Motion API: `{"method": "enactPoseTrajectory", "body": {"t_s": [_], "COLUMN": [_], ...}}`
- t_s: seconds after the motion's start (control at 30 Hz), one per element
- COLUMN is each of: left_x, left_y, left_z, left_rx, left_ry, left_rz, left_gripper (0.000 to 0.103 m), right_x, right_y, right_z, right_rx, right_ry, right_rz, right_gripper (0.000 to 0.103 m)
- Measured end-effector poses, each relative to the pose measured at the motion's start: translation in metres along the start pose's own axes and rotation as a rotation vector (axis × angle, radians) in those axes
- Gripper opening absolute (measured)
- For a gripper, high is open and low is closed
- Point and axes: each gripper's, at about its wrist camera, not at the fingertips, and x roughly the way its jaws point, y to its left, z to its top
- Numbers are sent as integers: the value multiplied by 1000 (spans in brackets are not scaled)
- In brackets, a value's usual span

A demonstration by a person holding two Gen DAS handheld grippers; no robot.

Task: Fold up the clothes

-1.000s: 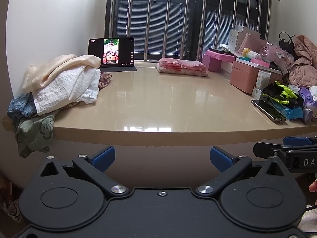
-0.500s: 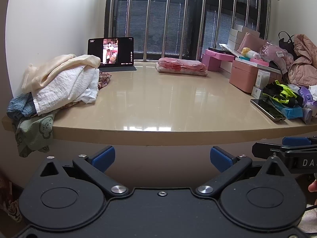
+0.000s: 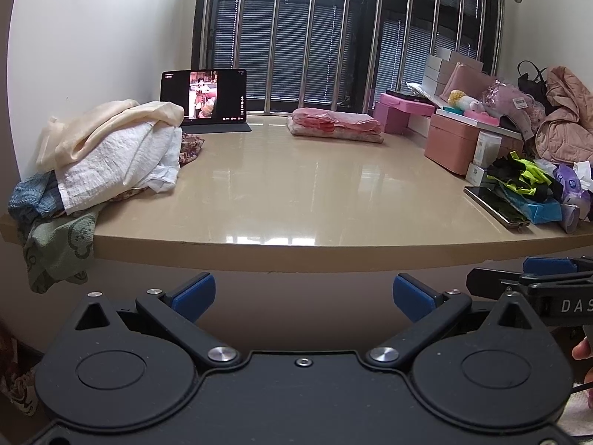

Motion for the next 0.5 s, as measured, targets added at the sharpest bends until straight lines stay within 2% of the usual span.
{"method": "enactPoseTrajectory", "body": {"t_s": [0.5], "left_x": [-1], "left_y": [-6], "left_z": [-1], "left_rx": [10], "left_ry": [3], "left_rz": [14], "left_gripper": [103], "right_x": [1], "right_y": [2], "right_z": [0], "right_rx": [-1], "right_ry": [1], "right_rz": [-2], "right_gripper": [103]}}
